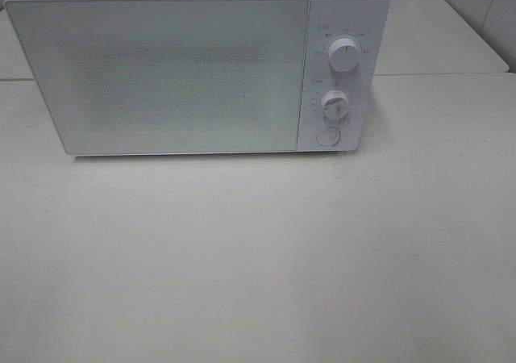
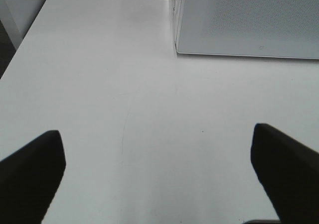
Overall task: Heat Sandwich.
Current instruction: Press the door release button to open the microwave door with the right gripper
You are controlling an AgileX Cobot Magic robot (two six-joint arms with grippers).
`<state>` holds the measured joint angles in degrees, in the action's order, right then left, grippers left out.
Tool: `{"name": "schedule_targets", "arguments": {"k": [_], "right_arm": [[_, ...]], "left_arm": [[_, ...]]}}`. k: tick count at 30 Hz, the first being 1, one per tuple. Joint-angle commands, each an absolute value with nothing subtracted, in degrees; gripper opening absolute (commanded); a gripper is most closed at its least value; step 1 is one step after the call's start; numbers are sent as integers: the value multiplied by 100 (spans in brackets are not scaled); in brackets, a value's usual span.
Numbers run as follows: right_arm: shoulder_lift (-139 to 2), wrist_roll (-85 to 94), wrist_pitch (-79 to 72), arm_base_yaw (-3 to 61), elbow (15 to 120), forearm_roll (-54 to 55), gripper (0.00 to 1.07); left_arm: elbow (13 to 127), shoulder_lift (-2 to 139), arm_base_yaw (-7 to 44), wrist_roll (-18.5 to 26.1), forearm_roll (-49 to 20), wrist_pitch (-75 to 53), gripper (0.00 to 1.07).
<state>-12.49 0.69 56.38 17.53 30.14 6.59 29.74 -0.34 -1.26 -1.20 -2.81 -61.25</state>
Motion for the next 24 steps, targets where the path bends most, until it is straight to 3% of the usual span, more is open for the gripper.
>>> {"name": "schedule_targets", "arguments": {"k": [1,13,24], "right_arm": [[-917,0,5569,1387,2939,493,75],[183,0,5695,602,2830,401,75],[183,0,5695,596,2830,407,75]], "left_arm": [[2962,-120,-138,-109,-327,-6131,96],[2962,-120,-138,-109,-327,-6131,96],[2962,-57,-138,-109,-327,-6131,96]]}}
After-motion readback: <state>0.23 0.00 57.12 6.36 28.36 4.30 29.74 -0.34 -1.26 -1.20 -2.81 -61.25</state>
